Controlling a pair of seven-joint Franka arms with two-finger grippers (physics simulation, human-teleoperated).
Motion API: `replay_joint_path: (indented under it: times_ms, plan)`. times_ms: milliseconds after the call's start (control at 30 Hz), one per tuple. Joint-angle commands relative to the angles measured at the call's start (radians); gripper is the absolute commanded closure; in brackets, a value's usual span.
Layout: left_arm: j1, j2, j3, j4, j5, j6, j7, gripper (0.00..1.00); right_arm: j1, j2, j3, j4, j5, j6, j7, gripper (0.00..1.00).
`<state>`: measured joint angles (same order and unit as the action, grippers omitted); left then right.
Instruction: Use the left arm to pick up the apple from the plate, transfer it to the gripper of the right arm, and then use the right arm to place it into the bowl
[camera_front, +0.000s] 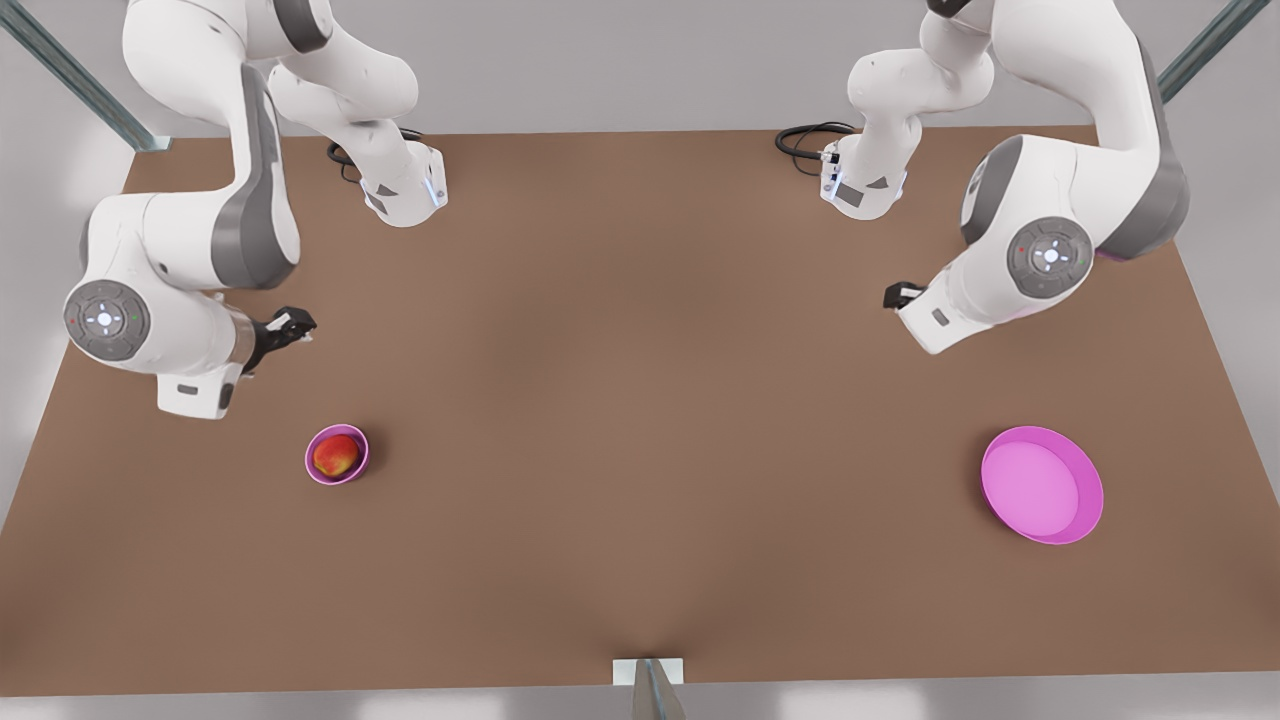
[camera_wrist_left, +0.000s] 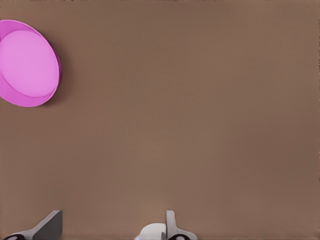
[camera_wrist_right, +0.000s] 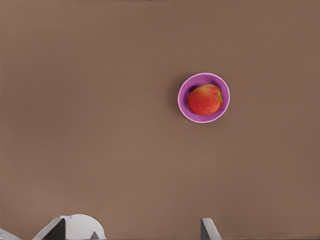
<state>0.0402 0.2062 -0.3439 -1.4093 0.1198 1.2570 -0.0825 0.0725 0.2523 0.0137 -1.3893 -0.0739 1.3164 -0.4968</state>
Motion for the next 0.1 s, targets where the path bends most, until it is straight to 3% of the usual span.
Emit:
replay_joint_path:
  times_ms: [0,67]
  plan:
    - [-0.003,-0.001,-0.001,0.006,-0.002,-0.041,-0.003,0.00,0.001,-0.004,-0.003,-0.004,0.040,-0.017,0.612,0.00]
    - [0.003,0.001,0.000,0.029,-0.035,-0.062,-0.010,0.00,0.001,-0.002,-0.005,-0.004,0.037,-0.023,0.624,0.00]
